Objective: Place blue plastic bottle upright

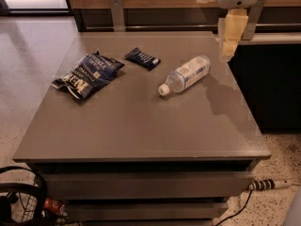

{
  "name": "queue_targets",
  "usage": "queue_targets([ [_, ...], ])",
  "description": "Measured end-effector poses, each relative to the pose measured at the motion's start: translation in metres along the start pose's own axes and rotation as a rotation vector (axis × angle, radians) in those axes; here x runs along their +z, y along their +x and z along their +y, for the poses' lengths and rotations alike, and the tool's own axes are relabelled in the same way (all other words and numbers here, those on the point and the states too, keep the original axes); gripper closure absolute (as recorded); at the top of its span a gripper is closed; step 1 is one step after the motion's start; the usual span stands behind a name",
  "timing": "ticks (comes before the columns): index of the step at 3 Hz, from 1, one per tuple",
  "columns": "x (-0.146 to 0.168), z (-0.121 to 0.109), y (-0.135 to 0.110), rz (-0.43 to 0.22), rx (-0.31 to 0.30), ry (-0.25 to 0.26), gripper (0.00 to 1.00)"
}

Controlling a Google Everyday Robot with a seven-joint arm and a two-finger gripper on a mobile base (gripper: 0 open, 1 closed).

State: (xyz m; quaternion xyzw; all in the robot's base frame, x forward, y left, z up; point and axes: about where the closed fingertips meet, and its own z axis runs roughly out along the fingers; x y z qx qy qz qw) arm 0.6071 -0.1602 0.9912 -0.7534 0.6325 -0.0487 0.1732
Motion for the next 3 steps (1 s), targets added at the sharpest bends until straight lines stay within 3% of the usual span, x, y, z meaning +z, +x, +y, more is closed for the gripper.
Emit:
queue_targets([
  [2, 0.067, -0.022, -0.01, -0.001, -0.066, -0.109, 0.0],
  [3, 0.078, -0.023, -0.002, -0.004, -0.108, -0.128, 0.0],
])
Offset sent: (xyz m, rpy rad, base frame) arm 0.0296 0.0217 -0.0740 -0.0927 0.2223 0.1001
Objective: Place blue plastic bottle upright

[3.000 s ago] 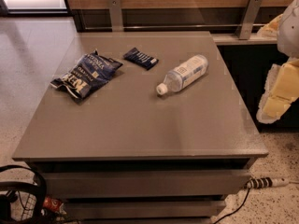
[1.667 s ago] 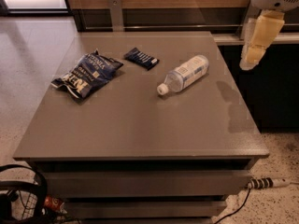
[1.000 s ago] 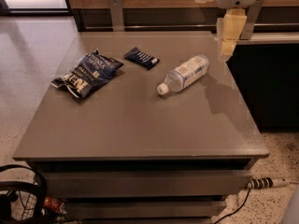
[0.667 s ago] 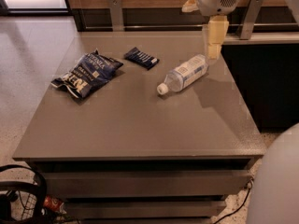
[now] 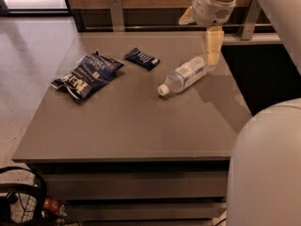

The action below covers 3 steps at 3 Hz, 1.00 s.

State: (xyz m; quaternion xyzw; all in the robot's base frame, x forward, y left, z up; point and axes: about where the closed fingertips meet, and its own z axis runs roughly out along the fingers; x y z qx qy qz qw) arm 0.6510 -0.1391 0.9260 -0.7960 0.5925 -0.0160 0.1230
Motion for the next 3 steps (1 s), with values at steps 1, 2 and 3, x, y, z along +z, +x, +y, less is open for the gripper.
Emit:
queue_targets([
  [1, 0.01, -0.01, 0.005, -0.01, -0.036, 0.019, 0.0],
  [2, 0.012, -0.017, 0.004, -0.011, -0.036, 0.041, 0.0],
  [3, 0.03, -0.028, 0.002, -0.047, -0.069, 0.055, 0.0],
])
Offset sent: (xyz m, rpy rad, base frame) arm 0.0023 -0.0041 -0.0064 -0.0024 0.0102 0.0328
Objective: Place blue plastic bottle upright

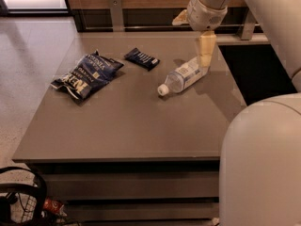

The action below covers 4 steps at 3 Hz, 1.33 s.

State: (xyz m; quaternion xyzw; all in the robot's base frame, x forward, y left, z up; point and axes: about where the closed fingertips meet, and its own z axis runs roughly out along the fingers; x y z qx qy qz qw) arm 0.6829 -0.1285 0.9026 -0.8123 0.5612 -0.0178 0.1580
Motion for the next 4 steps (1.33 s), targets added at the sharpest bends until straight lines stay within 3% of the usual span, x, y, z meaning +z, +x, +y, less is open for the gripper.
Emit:
queue_targets([
  [1, 0.024, 0.0, -0.003, -0.054, -0.056, -0.011, 0.0],
  [2, 0.044, 0.004, -0.012, -0.094, -0.119, -0.056, 0.0],
  [3, 0.059, 0.017, -0.019, -0.107, -0.177, -0.141, 0.0],
  [4, 0.065, 0.023, -0.02, -0.1, -0.201, -0.187, 0.0],
])
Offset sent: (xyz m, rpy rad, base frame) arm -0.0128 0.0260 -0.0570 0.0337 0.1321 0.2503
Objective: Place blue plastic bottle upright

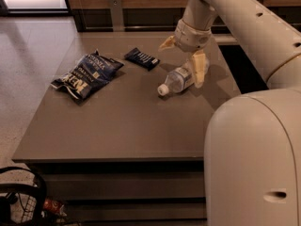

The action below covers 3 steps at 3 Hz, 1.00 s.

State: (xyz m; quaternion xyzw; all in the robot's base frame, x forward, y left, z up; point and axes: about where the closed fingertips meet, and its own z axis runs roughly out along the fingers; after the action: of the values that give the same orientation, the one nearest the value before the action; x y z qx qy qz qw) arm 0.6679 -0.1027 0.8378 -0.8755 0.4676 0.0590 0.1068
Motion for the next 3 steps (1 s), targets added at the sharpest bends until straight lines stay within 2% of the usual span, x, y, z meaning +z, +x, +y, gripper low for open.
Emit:
queue_targets([
  [1, 0.005, 0.004, 0.003, 0.022, 0.004, -0.037, 0.0],
  [3, 0.012, 0.03, 0.009, 0.038, 0.03, -0.093, 0.0],
])
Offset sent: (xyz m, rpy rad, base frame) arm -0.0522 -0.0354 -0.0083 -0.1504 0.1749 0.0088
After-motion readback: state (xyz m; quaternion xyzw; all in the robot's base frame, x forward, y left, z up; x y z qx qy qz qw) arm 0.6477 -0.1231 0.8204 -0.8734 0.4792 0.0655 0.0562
